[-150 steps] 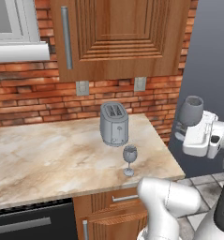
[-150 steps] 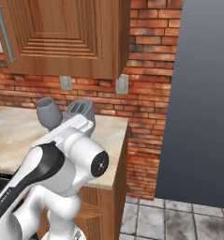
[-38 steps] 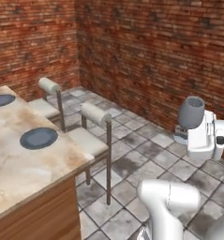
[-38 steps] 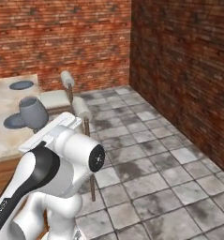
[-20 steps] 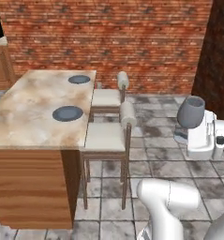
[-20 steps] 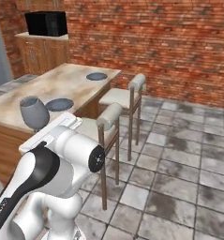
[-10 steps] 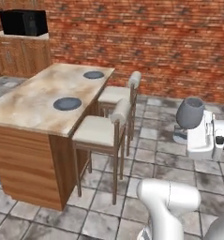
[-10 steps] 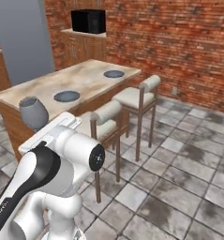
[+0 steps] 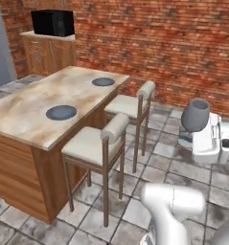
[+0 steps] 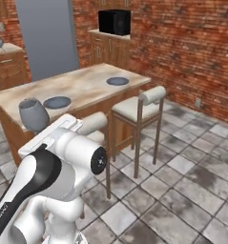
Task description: Retrieve the wine glasses from the counter and place one next to each plate.
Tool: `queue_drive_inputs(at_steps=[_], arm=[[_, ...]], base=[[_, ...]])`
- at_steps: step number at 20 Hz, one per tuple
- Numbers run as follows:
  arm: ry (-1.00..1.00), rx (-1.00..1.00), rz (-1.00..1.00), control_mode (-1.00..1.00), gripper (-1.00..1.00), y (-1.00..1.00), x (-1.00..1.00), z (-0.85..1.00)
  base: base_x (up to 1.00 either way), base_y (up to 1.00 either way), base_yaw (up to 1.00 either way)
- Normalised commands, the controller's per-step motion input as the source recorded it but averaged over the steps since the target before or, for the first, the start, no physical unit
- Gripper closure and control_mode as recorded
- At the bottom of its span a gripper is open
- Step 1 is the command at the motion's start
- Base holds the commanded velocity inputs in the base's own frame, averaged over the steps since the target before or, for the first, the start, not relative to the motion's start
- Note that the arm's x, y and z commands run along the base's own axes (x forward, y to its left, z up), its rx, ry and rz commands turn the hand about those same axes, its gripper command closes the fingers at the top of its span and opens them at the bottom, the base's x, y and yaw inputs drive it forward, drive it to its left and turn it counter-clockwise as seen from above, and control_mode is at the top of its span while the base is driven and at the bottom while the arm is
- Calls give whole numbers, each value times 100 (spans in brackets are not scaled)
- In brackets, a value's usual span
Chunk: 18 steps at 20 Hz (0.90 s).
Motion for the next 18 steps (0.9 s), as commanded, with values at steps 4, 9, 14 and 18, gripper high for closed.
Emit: queue_drive_inputs(at_steps=[4, 9, 14, 18], arm=[[0, 0, 0, 100, 100, 0, 0, 0], [0, 0, 0, 100, 100, 0, 0, 0], [0, 0, 0, 100, 100, 0, 0, 0], [0, 0, 0, 100, 100, 0, 0, 0]], base=[[98, -100, 43], [99, -100, 42], [89, -83, 57], [73, -63, 68]])
